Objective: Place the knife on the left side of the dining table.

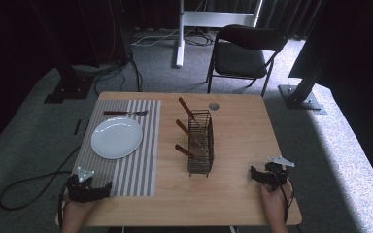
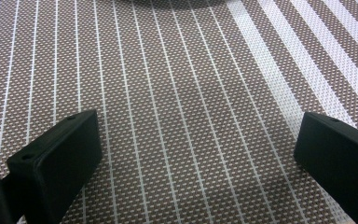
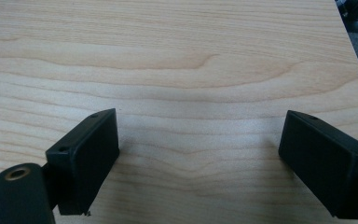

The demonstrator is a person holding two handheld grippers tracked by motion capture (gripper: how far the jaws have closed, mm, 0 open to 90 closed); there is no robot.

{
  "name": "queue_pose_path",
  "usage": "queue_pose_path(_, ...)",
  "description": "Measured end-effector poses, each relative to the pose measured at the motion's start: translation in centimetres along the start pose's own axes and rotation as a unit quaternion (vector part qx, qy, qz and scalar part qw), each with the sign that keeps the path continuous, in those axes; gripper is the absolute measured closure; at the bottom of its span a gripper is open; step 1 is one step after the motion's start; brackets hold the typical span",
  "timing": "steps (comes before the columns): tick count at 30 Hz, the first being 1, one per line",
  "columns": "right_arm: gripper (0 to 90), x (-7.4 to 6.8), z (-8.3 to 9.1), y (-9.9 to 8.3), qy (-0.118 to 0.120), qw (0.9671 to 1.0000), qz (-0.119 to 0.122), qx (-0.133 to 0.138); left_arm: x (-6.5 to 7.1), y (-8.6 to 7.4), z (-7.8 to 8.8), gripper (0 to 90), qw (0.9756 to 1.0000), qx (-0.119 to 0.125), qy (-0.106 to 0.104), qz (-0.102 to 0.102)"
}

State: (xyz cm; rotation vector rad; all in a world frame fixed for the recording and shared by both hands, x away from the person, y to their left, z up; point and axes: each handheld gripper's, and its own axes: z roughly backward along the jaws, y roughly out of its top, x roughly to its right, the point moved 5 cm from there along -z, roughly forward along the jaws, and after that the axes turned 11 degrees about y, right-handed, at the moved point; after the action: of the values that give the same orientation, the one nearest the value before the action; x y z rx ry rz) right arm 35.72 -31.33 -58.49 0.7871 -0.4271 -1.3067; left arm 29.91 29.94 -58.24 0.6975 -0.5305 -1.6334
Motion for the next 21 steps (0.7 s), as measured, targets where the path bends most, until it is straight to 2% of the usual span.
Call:
queue_pose_path(7, 11.4, 0.0, 0.0, 0.0, 0.0, 1.0, 0.0, 0.0, 0.03, -0.01, 0.05, 0.8, 1.0, -0.003, 0.005, 0.004)
queue_pose_path(21, 11.3, 0.0, 0.0, 0.0, 0.0, 1.0, 0.0, 0.0, -0.04, 0.04, 0.03, 0.9, 1.0, -0.004, 0.001, 0.0)
